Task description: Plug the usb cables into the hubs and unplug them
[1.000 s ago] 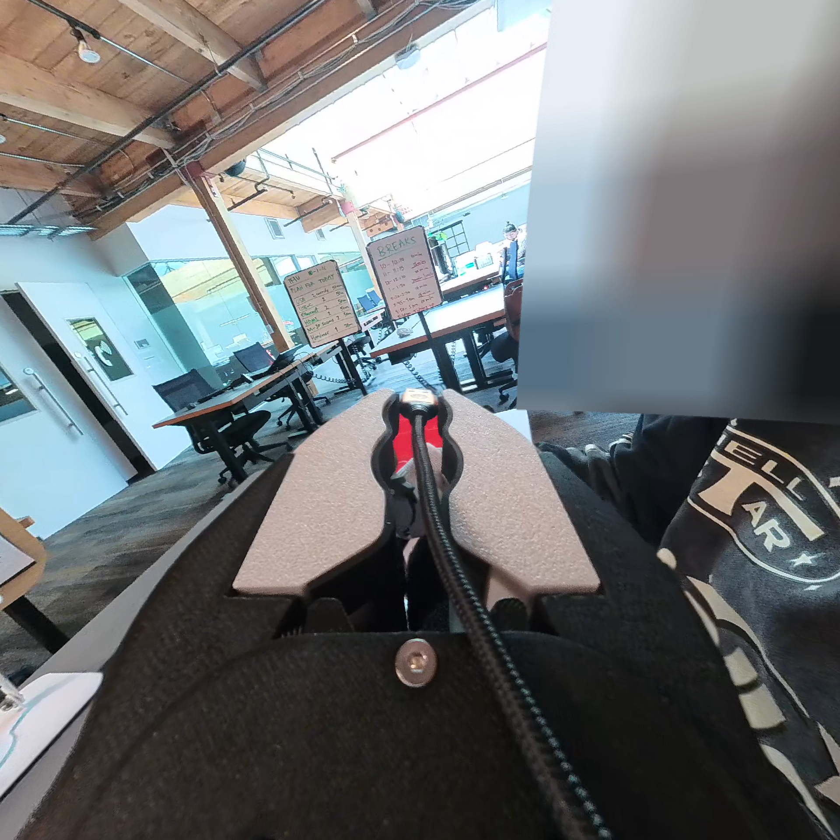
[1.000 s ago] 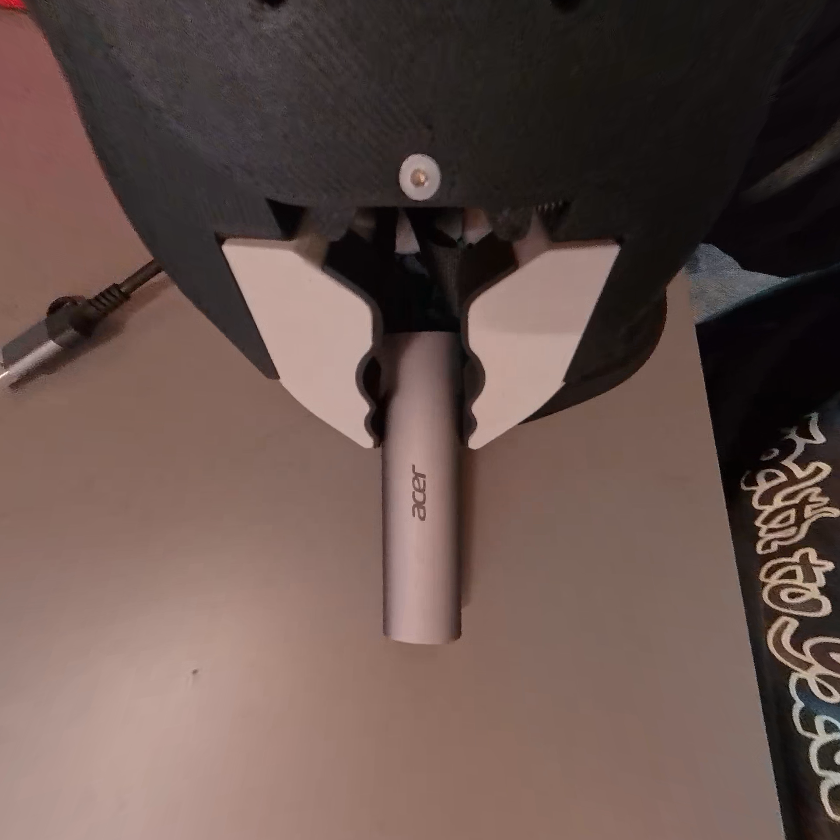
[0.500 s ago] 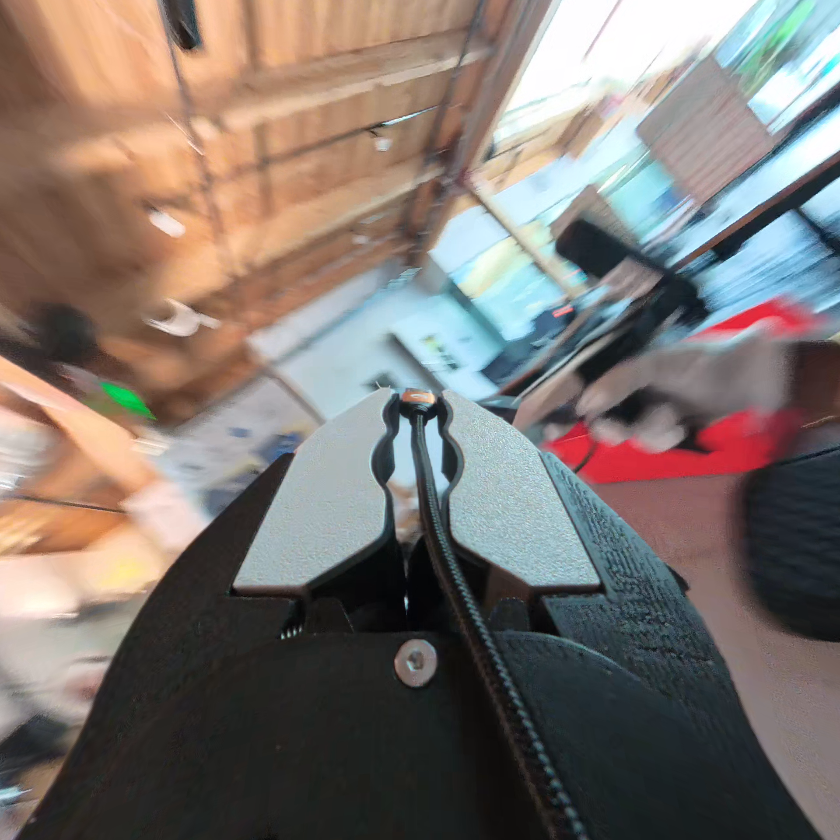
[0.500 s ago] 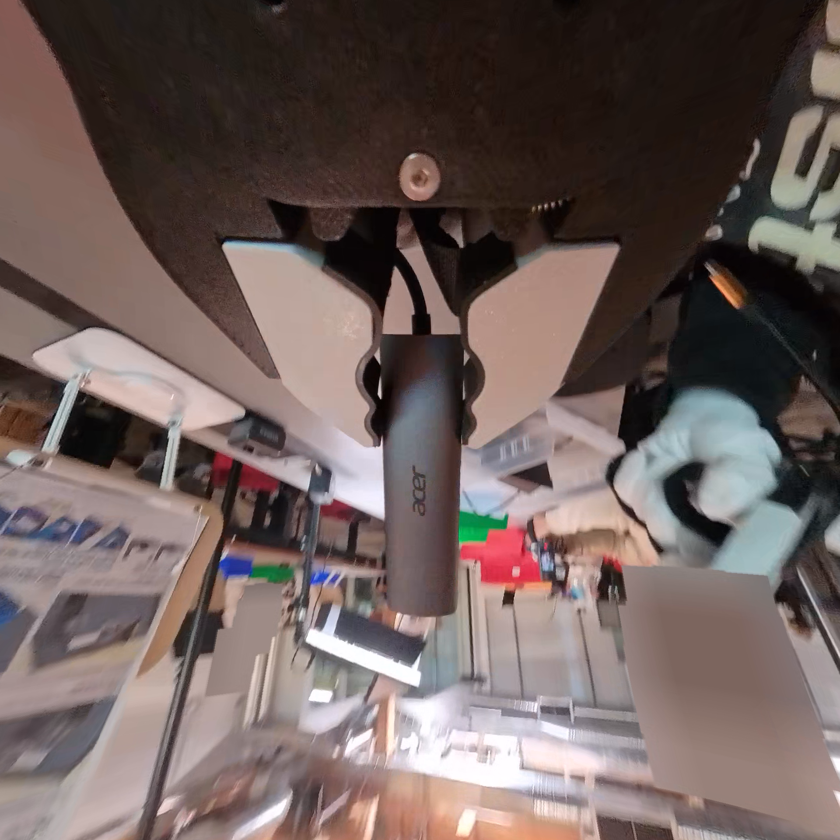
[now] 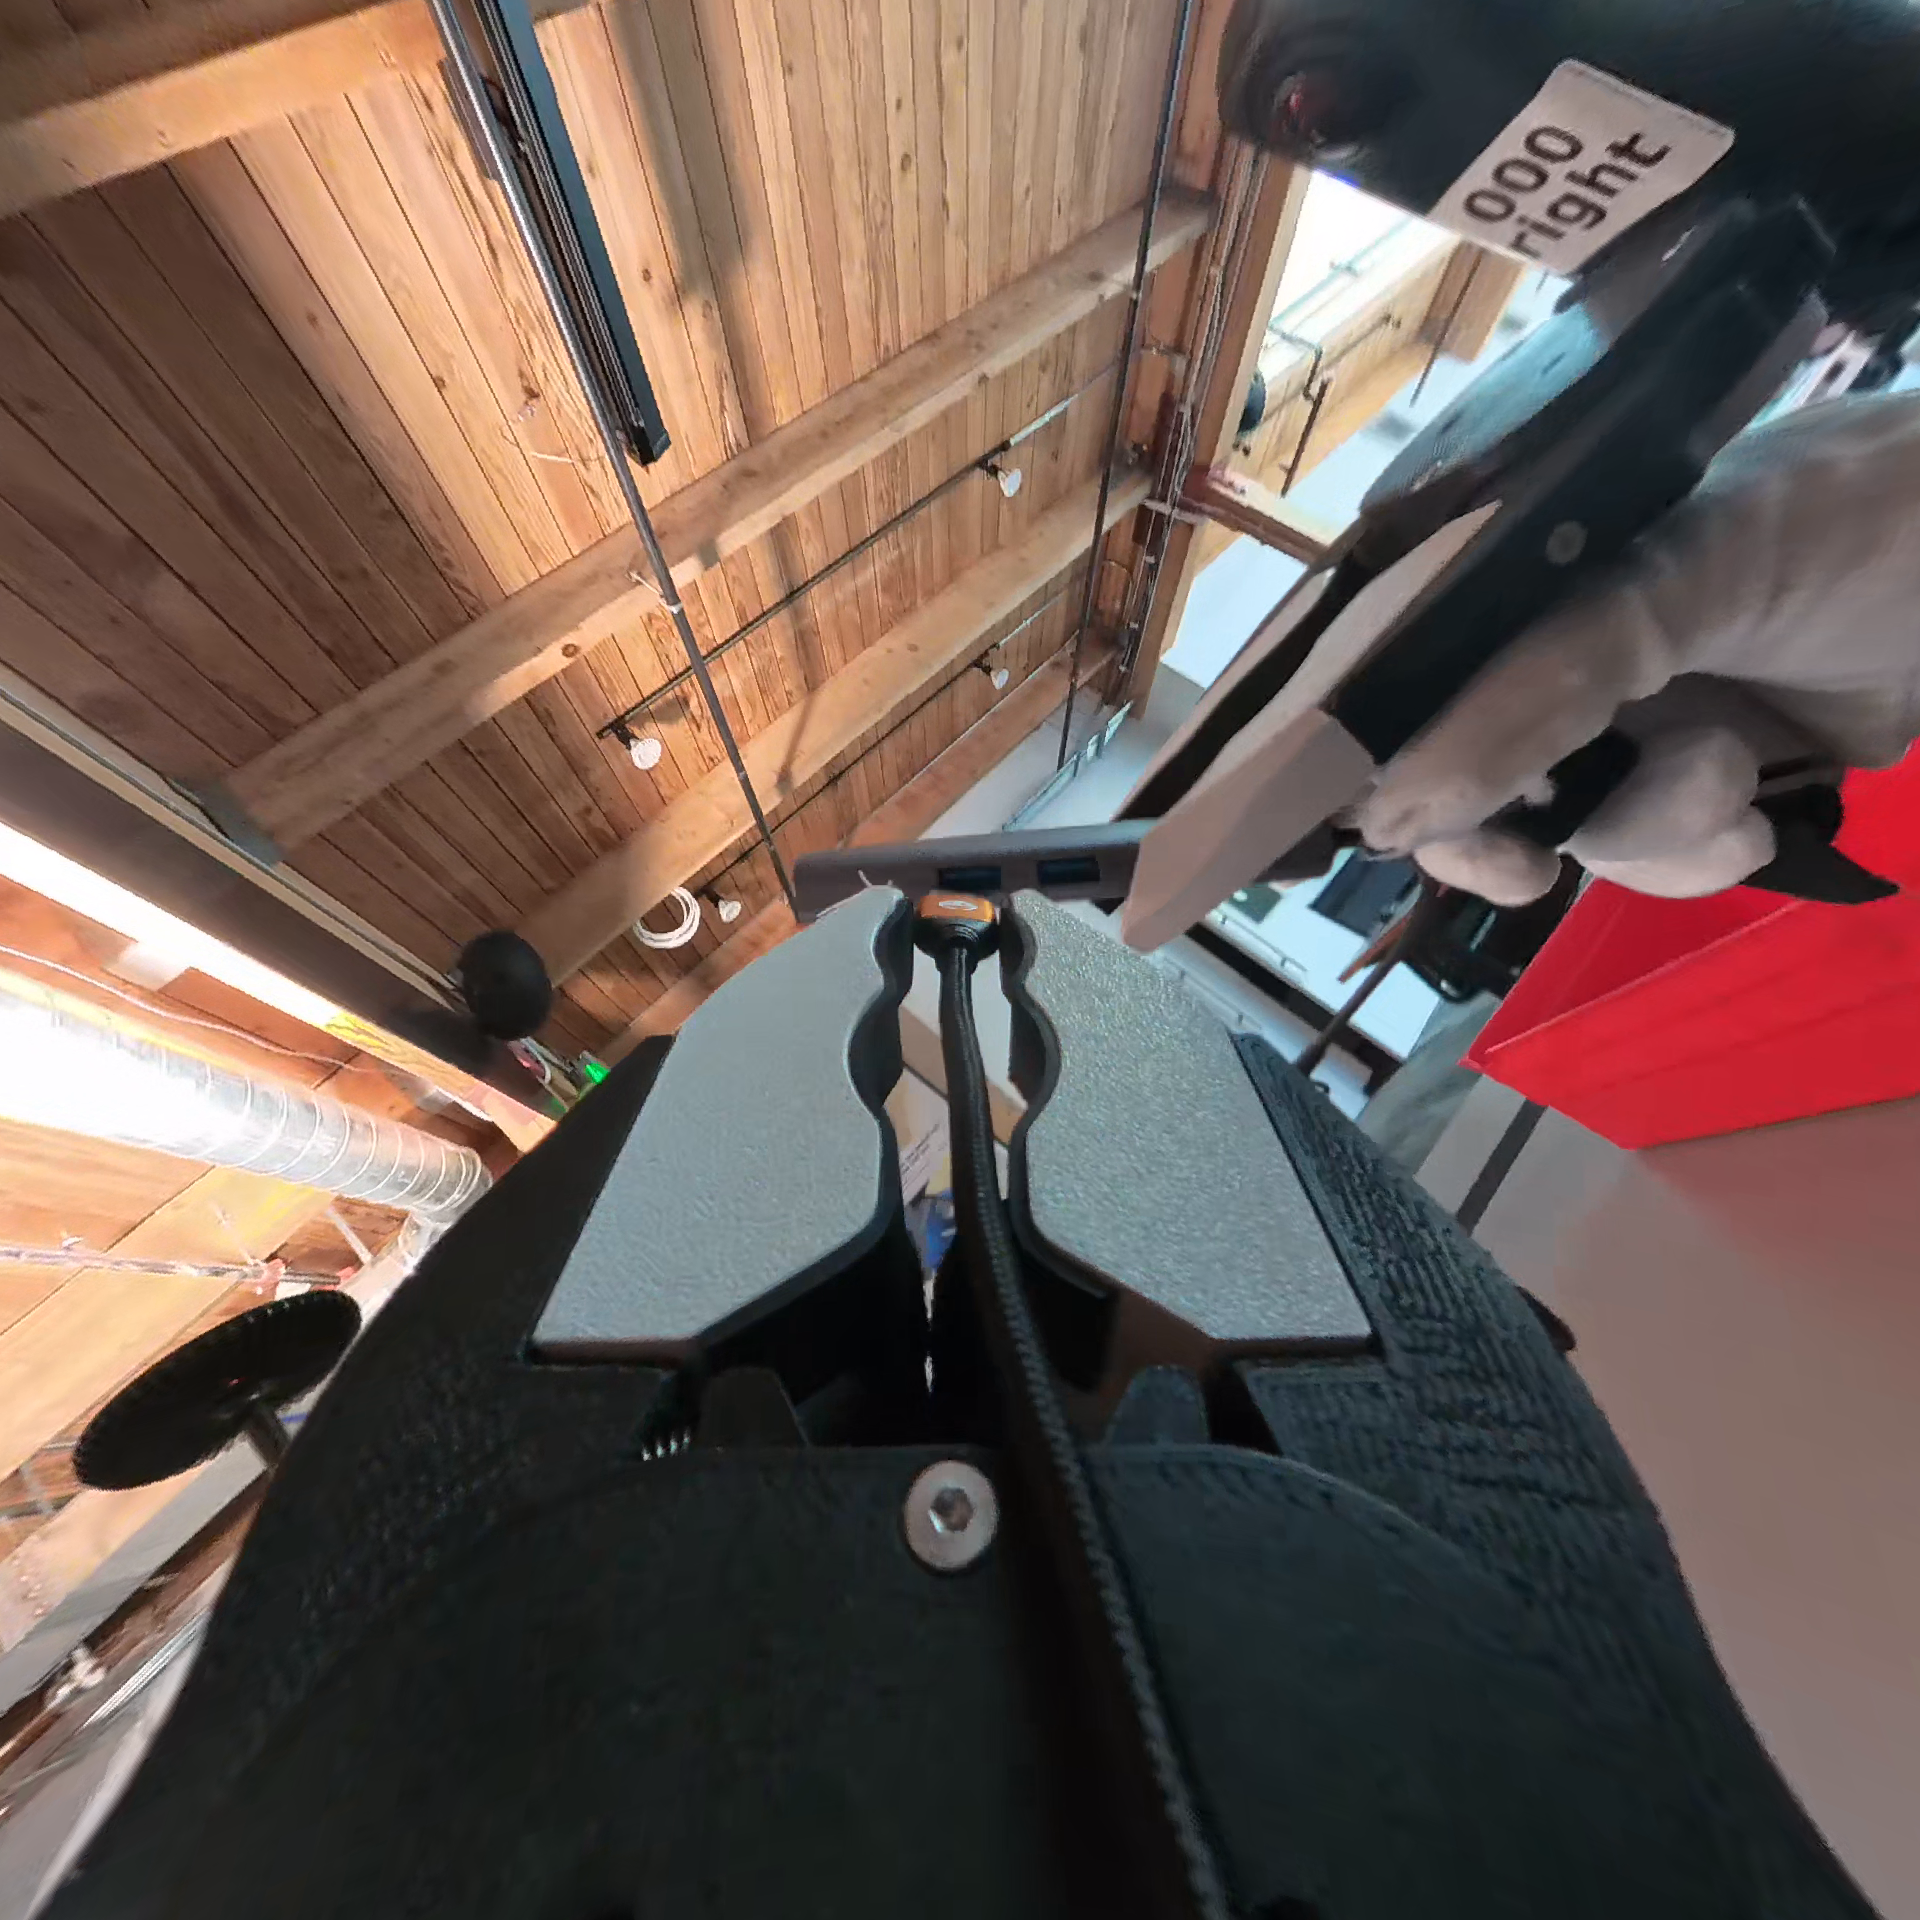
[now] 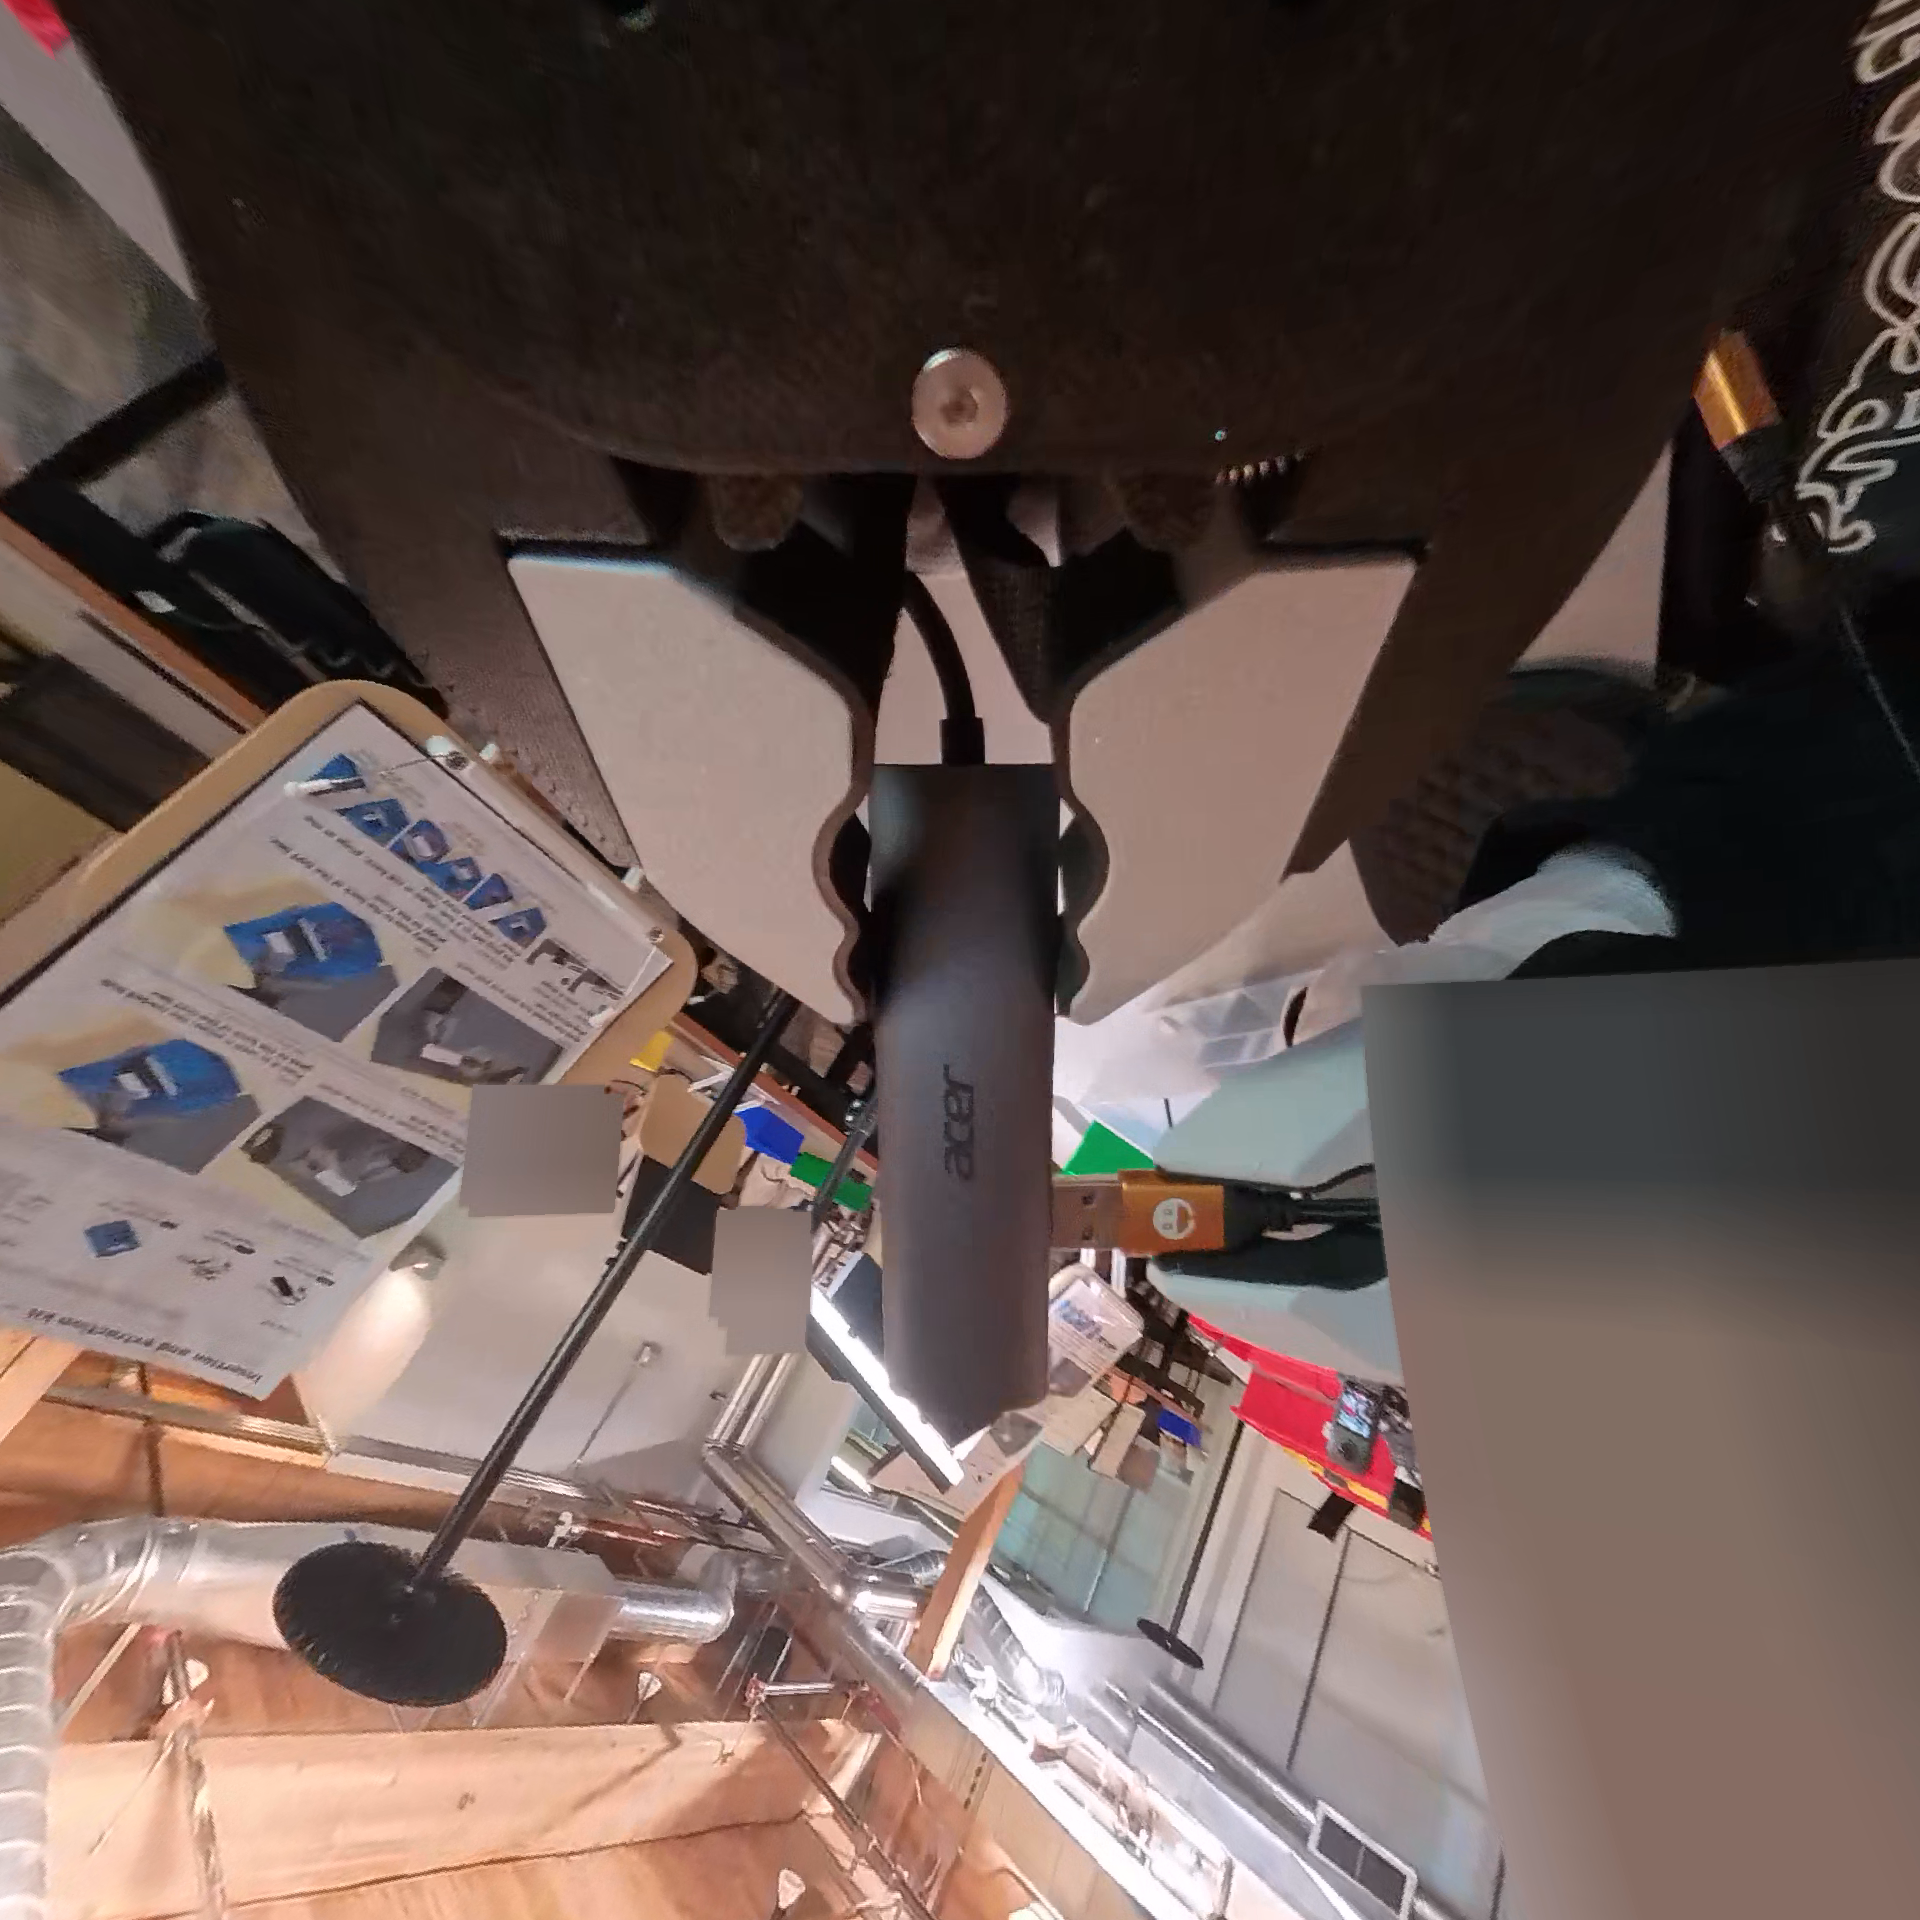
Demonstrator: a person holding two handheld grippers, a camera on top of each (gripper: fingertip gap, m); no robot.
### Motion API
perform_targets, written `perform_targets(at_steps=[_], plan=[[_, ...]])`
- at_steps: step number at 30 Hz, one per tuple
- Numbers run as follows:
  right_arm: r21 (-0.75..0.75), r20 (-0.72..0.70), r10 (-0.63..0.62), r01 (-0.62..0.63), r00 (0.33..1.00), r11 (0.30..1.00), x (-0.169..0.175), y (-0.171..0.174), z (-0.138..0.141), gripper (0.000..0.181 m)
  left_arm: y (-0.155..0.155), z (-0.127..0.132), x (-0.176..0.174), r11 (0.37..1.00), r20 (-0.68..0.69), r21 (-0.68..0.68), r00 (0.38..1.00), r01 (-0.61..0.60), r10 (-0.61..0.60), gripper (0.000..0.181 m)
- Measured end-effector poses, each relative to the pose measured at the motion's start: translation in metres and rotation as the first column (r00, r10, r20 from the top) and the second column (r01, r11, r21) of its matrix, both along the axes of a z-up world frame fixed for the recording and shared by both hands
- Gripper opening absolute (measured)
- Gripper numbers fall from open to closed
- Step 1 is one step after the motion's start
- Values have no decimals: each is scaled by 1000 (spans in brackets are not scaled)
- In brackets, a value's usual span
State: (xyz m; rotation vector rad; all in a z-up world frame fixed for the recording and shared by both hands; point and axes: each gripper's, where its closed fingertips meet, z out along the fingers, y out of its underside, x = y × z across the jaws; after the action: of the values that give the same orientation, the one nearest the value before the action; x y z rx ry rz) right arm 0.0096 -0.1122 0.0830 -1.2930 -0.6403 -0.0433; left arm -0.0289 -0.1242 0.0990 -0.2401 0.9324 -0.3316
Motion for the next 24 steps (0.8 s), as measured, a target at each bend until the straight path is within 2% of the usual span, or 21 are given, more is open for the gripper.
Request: perform_targets(at_steps=[5, 11, 18, 22, 24], plan=[[62, 47, -46, 43, 998, 997, -1, 0, 2, 33, -3, 0, 1, 1000, 3, 13, 1000, 3, -3, 15], [162, 125, -10, -10, 992, 987, -2, -3, 4, 32, -12, 0, 0, 997, 15, 67, 1000, -25, 24, 15], [204, 125, -39, 13, 991, 979, -5, 2, 1, 33, -3, 0, 0, 998, 38, -43, 998, 44, -43, 15], [185, 137, -5, -21, 991, 982, -6, -2, 0, 33, 0, -1, 0, 991, 32, -85, 994, 102, -100, 15], [195, 150, -39, 9, 988, 981, -5, -2, -1, 33, 6, -3, 2, 985, 9, -135, 994, 105, -105, 15]])
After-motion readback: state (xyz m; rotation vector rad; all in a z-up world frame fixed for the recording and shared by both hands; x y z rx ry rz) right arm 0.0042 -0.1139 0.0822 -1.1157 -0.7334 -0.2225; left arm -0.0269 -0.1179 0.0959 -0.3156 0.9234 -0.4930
